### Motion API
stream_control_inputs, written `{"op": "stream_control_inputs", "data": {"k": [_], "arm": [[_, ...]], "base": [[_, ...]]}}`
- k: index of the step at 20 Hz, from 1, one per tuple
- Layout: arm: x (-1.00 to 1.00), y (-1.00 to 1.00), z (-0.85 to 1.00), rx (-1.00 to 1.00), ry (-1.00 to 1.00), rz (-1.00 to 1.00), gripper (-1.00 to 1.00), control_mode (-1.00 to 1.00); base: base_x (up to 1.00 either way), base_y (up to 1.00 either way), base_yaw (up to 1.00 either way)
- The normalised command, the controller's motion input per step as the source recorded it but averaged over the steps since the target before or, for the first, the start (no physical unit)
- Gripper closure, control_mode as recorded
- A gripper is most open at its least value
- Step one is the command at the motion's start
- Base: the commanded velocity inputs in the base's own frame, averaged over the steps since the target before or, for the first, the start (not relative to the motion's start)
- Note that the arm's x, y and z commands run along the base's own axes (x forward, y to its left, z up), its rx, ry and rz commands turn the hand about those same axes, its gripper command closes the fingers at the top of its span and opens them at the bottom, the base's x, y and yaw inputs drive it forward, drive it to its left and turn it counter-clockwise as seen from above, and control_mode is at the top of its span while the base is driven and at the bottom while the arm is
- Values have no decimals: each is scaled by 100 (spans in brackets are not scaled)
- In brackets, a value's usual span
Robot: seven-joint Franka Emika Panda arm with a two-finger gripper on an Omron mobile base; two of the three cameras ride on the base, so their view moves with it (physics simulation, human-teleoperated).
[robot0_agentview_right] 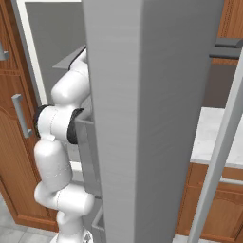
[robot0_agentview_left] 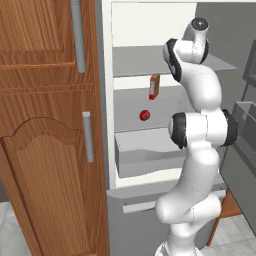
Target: Pick the banana and mango from the fridge and place them on the plate next to the blender to make a fruit smoothie.
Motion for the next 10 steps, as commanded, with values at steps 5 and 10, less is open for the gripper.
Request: {"op": "stream_control_inputs", "data": {"k": [5, 10], "arm": [[-100, 17, 0, -4, -28, 0, 100, -100], [-100, 33, 3, -8, -43, 0, 100, -100]], "base": [[0, 0, 0], [0, 0, 0]]}}
